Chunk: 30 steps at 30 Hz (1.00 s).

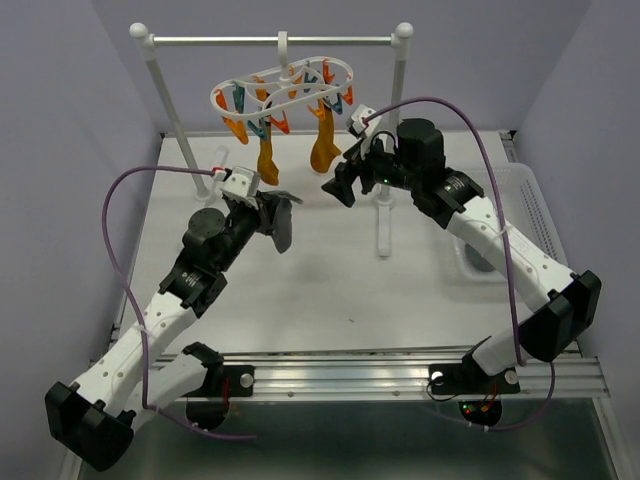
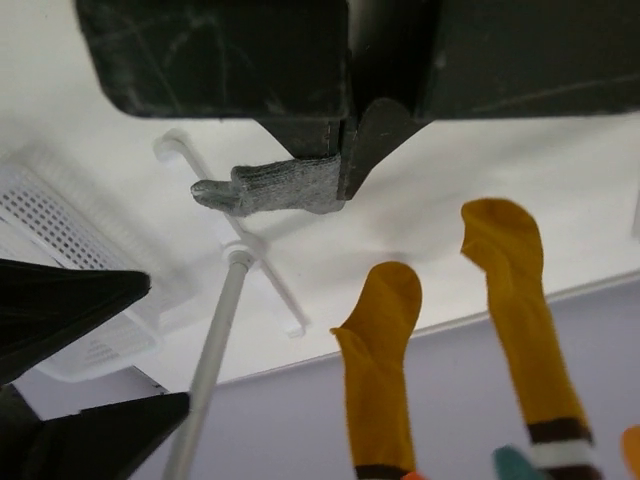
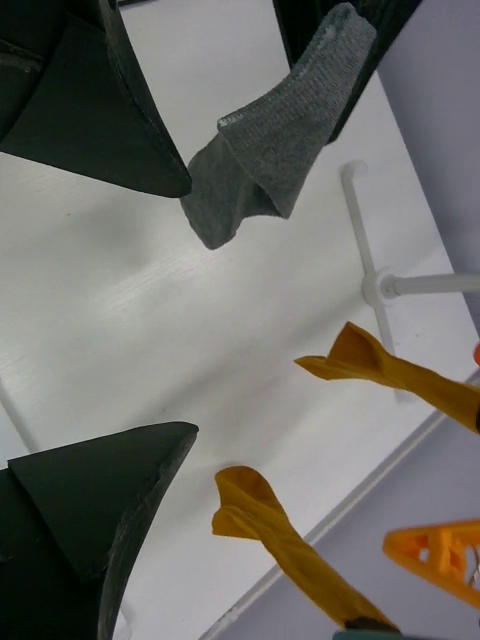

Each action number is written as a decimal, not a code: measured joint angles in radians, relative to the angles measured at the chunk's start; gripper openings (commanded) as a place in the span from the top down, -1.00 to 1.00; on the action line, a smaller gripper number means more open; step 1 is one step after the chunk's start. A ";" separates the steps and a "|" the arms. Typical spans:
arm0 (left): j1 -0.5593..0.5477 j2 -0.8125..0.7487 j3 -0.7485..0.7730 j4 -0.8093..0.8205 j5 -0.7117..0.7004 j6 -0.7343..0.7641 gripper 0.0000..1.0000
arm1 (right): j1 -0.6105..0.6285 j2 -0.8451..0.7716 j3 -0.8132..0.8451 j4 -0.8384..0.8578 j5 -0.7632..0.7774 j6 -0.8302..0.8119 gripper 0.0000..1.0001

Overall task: Clip the socks to the hanger
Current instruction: Pick up the sock from the bin.

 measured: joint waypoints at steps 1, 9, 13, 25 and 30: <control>0.000 -0.009 -0.005 -0.016 -0.050 -0.039 1.00 | 0.000 -0.001 -0.006 0.026 0.019 0.018 -1.00; 0.000 -0.040 -0.005 -0.076 -0.198 -0.211 1.00 | 0.000 -0.021 -0.127 0.320 0.129 0.122 -1.00; 0.000 -0.040 -0.002 -0.084 -0.264 -0.249 1.00 | 0.000 -0.011 -0.130 0.441 0.185 0.161 -1.00; 0.000 0.052 0.033 -0.070 -0.366 -0.319 1.00 | 0.009 0.114 -0.108 0.568 0.364 0.178 -1.00; 0.000 0.097 0.072 -0.075 -0.449 -0.344 1.00 | 0.071 0.156 -0.056 0.581 0.484 0.133 -1.00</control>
